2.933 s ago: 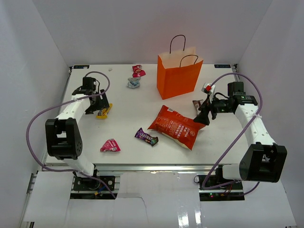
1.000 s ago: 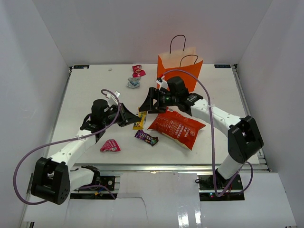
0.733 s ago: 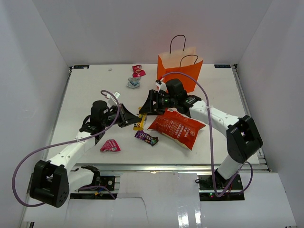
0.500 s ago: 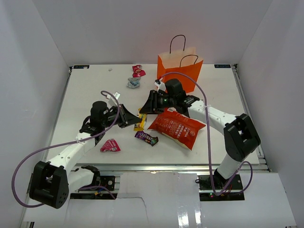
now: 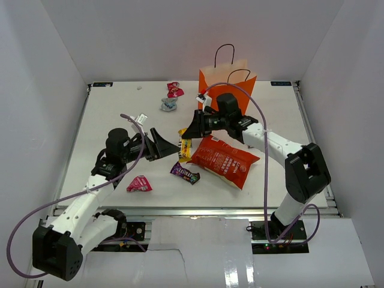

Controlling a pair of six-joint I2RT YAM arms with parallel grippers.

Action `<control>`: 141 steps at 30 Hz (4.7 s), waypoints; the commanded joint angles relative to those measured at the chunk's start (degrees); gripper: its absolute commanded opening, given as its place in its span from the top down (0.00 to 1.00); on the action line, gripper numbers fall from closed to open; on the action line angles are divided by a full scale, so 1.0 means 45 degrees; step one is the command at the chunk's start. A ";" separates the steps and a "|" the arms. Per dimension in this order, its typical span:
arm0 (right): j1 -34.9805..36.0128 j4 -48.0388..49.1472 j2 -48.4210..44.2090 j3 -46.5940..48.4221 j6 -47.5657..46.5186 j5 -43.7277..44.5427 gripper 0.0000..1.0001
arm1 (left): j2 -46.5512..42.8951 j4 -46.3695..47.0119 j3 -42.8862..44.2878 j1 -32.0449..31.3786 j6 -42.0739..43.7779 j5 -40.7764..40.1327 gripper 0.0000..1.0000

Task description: Place the snacks into the paper bag

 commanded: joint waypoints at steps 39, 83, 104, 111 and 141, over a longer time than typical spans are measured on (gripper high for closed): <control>-0.5341 -0.1456 0.2367 0.9604 -1.1665 0.5587 0.60 | -0.3534 -0.8122 -0.0869 -0.0025 -0.4129 -0.8193 0.07; -0.5909 -0.9483 -0.6208 -0.0867 -1.6314 -0.3592 0.06 | 0.2032 -1.2030 0.0245 0.0014 -0.8291 -1.1866 0.24; -0.1792 -0.9739 -0.5233 -0.0321 -1.6082 -0.4198 0.07 | 0.0064 -0.6506 -0.1707 0.0288 -0.1538 -0.9702 0.90; -0.0070 -0.7715 -0.2520 0.1922 -1.1175 -0.4121 0.09 | -0.2960 -0.2098 -0.2976 0.0288 0.1628 -0.5055 0.94; 0.2334 -0.3350 0.1000 0.2181 -0.2171 -0.1560 0.74 | -0.3025 0.1896 -0.3251 0.0288 0.0343 -0.0049 0.83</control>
